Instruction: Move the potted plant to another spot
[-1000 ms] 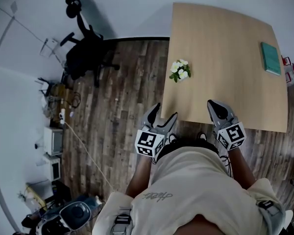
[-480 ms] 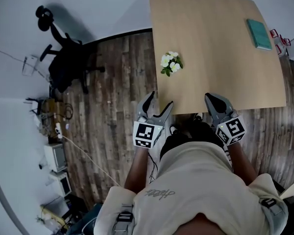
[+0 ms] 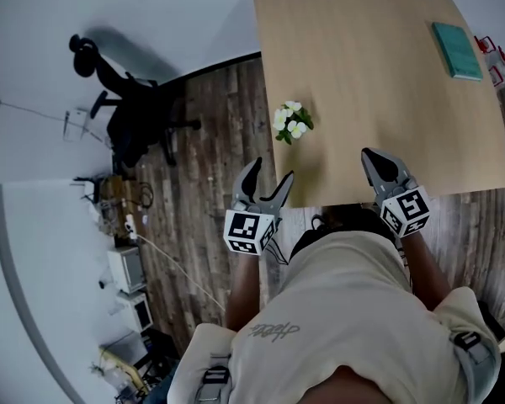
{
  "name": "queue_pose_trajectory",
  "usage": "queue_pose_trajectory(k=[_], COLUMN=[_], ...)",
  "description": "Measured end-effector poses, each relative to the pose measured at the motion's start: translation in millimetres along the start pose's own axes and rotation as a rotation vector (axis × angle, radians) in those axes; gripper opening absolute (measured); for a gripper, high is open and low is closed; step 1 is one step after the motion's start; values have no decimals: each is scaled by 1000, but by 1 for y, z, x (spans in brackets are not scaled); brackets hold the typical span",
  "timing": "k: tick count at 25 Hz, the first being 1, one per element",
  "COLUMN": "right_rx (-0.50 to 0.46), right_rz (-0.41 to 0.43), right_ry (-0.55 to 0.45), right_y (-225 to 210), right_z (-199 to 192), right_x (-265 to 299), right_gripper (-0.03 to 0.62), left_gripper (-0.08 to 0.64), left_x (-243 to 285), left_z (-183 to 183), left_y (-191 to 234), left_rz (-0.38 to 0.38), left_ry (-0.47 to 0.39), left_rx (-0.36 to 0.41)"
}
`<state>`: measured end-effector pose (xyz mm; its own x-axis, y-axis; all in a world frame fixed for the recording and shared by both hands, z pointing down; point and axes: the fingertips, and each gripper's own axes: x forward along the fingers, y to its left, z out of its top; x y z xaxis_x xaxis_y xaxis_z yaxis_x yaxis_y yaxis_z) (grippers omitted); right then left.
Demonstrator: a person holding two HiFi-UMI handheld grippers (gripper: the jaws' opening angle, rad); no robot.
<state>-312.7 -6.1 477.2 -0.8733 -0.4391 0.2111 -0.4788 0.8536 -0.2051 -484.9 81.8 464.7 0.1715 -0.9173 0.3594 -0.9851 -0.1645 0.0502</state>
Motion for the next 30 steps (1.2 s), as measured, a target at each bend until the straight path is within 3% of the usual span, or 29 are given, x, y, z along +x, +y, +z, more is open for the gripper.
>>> queue_pose_trajectory(k=[4,8,13,19,22,26,30], right_rx=[-4,0,8,2,6,43,29], right_rz=[44,86,111,104,76,48,37], right_ry=[-10,-2,46,76,67,69,104], right_y=[-21,-38,-60,-65,-65,-52,-48], right_z=[7,7,-2,-5,2,0,-7], right_x=[12,24,28,39,47,48,52], right_gripper=[3,3,3,3,3,3,3], left_gripper=[339,339,344,344,345,352,365], left_x=[16,34,51,65,78,85,106], left_z=[6,8,-7,-33,-51,-83,-103], left_y=[7,16,22,30,38,48,56], left_rz=[23,61,88,67,50,44,20], left_ry=[-9,9,66,117,146,227,241], left_rx=[-63,-70,-102,-115,-89,2,20])
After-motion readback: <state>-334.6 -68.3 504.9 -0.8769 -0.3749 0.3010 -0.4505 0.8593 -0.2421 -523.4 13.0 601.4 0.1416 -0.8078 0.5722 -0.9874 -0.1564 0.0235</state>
